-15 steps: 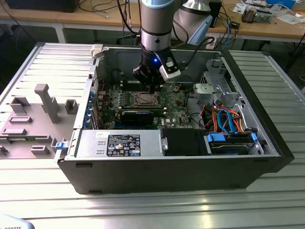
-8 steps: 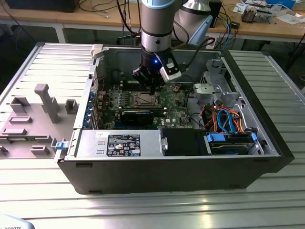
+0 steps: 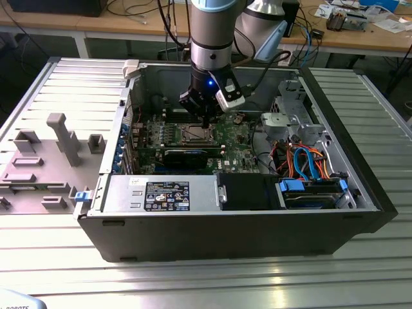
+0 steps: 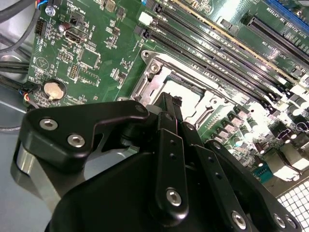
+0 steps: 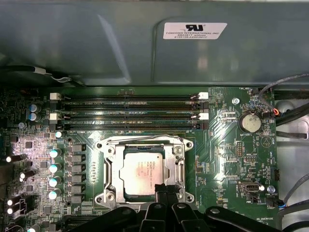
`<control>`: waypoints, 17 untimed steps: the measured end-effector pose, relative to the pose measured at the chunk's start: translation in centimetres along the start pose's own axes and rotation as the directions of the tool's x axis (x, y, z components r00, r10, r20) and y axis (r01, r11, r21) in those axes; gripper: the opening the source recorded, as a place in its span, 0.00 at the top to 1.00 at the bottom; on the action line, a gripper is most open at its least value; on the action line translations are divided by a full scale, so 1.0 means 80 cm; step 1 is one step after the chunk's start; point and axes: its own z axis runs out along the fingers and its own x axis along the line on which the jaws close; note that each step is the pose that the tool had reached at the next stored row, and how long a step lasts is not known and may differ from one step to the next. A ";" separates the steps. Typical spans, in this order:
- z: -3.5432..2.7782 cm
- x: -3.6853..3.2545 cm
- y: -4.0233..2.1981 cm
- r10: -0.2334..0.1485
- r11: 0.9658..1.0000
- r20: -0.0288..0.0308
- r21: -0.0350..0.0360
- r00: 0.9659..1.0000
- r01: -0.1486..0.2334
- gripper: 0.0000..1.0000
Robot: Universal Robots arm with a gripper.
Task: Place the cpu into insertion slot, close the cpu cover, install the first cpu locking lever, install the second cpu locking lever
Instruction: 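Install the second cpu locking lever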
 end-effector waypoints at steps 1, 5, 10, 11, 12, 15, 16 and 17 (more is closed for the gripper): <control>0.0000 0.0000 0.0000 0.000 1.000 0.000 0.000 1.000 0.000 0.89; 0.0001 -0.0001 -0.0006 0.000 1.000 0.000 0.000 1.000 0.000 0.89; -0.0004 -0.0001 -0.0182 0.000 1.000 -0.001 0.001 1.000 0.000 0.89; -0.0004 0.0000 -0.0182 0.000 1.000 -0.001 0.001 1.000 0.000 0.89; -0.0004 -0.0001 -0.0182 0.000 1.000 -0.001 0.001 1.000 0.000 0.89; -0.0005 -0.0001 -0.0183 0.000 1.000 -0.001 0.001 1.000 0.000 0.89; -0.0005 -0.0001 -0.0183 0.000 1.000 -0.001 0.001 1.000 0.000 0.89; -0.0005 -0.0001 -0.0183 0.000 1.000 -0.001 0.001 1.000 0.000 0.89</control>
